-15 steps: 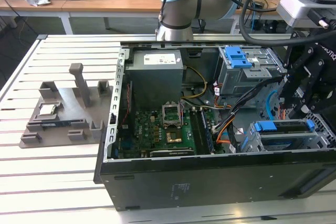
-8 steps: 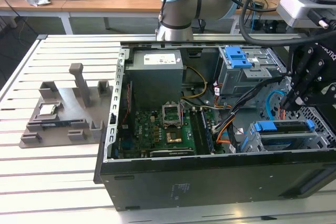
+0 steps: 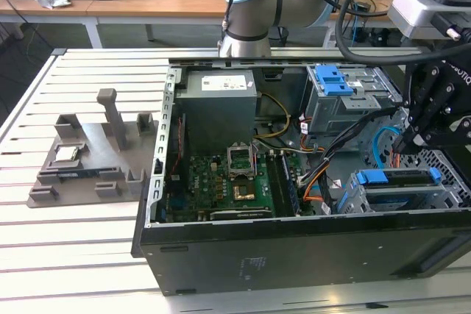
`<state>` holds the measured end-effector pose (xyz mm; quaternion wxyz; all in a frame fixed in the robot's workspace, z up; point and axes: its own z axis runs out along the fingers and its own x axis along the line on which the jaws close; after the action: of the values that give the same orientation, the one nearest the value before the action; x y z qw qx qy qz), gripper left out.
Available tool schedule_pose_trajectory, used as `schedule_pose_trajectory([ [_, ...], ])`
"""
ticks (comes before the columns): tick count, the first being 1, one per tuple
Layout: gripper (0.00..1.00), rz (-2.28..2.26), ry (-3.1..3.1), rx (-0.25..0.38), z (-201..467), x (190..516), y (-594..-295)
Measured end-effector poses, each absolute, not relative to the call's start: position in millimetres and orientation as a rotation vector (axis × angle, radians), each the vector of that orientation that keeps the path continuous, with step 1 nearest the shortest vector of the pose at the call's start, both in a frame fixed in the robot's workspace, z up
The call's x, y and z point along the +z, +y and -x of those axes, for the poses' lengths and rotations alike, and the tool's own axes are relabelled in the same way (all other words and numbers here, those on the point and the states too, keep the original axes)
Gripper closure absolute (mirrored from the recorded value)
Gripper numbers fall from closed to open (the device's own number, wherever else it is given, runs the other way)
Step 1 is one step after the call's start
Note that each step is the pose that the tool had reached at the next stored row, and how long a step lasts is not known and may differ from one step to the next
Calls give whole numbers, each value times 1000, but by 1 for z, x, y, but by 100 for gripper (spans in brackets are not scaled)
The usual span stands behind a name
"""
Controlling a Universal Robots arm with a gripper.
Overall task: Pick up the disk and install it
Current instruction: 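Insert the disk into the insertion slot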
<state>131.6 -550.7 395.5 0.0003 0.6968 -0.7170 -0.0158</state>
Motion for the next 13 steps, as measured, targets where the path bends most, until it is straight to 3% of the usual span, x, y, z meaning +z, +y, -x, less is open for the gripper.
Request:
schedule_pose_trajectory([
  [13,89,-2181,-2244,-45,-177,382,-530],
])
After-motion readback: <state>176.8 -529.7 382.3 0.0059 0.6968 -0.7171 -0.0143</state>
